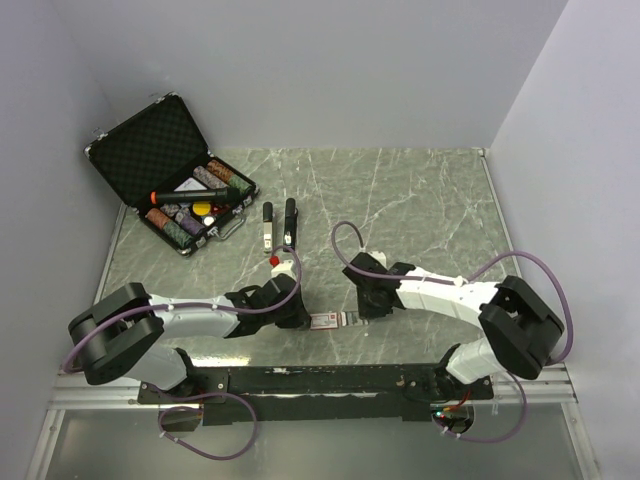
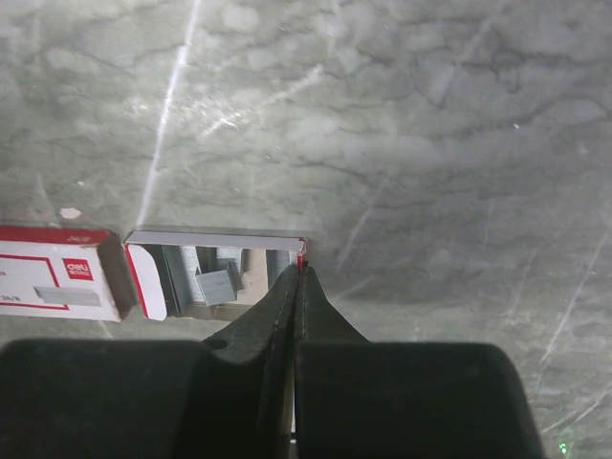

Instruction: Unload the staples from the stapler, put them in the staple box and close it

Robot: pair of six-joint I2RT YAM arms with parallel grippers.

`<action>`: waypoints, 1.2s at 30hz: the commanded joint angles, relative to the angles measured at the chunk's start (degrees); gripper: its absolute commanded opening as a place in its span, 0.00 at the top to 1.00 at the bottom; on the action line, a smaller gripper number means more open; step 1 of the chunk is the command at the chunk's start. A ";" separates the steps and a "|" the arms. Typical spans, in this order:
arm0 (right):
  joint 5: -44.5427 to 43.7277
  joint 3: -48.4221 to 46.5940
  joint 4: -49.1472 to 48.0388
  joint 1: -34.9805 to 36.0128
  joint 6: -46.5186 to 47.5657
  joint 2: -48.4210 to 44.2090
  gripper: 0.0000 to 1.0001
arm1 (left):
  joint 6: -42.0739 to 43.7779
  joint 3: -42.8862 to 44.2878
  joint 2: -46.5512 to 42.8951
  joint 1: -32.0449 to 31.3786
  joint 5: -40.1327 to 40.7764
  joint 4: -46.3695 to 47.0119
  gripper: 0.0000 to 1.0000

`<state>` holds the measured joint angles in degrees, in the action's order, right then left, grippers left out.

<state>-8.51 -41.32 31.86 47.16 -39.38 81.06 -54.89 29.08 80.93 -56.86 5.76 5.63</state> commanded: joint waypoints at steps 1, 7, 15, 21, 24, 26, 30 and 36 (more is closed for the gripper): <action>-1.95 1.41 2.77 0.57 -1.58 -2.65 1.00 | 1.63 -0.96 2.48 -0.62 -0.05 -6.07 0.99; -1.51 1.60 2.07 0.74 -2.02 -2.75 1.00 | 1.81 -0.78 2.66 -0.71 -0.05 -6.07 0.99; -0.28 -0.08 0.84 0.83 -2.20 -0.20 1.00 | 1.63 -1.13 2.57 -0.80 -0.13 -6.07 0.99; -0.54 -1.22 0.49 0.83 -2.55 0.85 1.00 | 1.81 -0.96 2.92 -0.97 -0.31 -6.07 0.99; -0.19 -1.83 0.22 0.83 -2.81 1.47 1.00 | 1.81 -0.96 3.01 -1.15 -0.31 -6.07 0.99; 0.16 -2.10 -0.13 0.83 -2.81 1.56 1.00 | 1.81 -1.04 3.01 -1.24 -0.31 -6.07 0.99; 0.43 -2.36 -0.48 0.83 -2.99 2.17 1.00 | 1.72 -1.22 2.92 -1.32 -0.22 -6.07 0.99; 1.39 -2.19 -1.36 0.83 -3.34 2.62 1.00 | 1.54 -1.22 3.10 -1.50 -0.22 -6.07 0.99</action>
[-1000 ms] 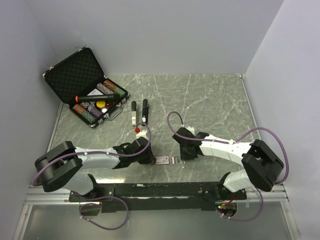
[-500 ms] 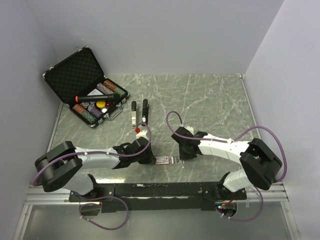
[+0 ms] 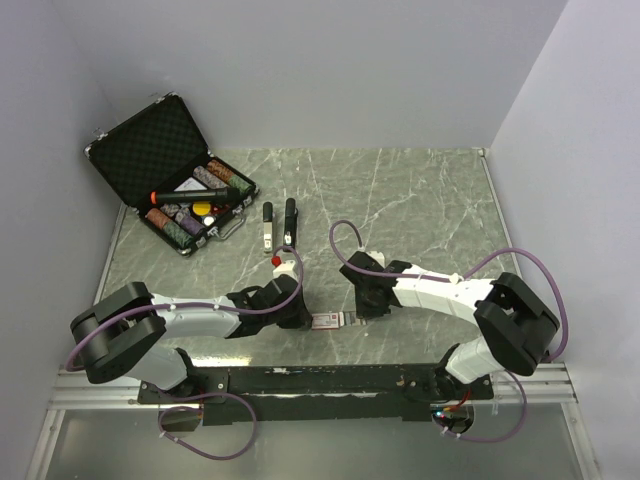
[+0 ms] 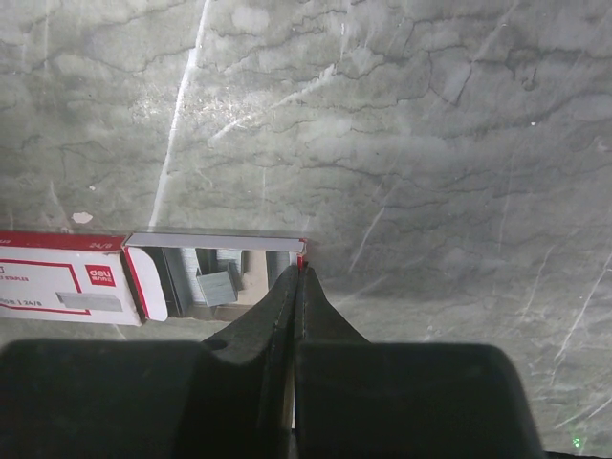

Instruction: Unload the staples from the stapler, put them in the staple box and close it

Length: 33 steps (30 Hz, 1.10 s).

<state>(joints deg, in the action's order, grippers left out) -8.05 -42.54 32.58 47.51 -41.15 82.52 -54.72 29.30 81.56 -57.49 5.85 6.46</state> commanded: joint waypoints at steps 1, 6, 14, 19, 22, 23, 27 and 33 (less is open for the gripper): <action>1.11 -0.96 -2.17 0.57 -1.57 1.24 1.00 | 1.37 -1.44 2.55 -0.95 -0.22 -6.90 0.99; 1.73 -1.05 -2.69 1.09 -1.83 1.94 1.00 | 1.46 -1.09 2.90 -1.04 -0.22 -6.90 0.99; 0.59 -0.96 -1.91 2.68 -1.83 2.29 1.00 | 1.46 -0.82 3.08 -1.13 -0.13 -6.90 0.99; -0.21 0.00 -1.29 3.21 -2.01 1.33 1.00 | 1.46 -0.73 3.26 -1.22 -0.05 -6.90 0.99; -0.73 0.71 -1.03 3.56 -2.36 0.71 1.00 | 1.28 -0.82 3.34 -1.22 0.04 -6.90 0.99; -0.82 0.88 -1.11 3.73 -2.53 0.62 1.00 | 1.28 -0.91 3.34 -1.22 0.13 -6.99 0.99; -0.30 1.24 -1.81 4.35 -3.32 0.80 1.00 | 1.28 -0.91 3.52 -1.30 0.04 -6.90 0.99; 2.42 -0.17 -3.66 4.88 -3.50 2.03 1.00 | 1.28 -0.56 3.96 -1.30 0.13 -6.90 0.99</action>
<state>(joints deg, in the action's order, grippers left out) -11.16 -42.83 32.10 50.76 -42.63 83.09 -54.72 30.02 82.39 -57.84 5.89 6.39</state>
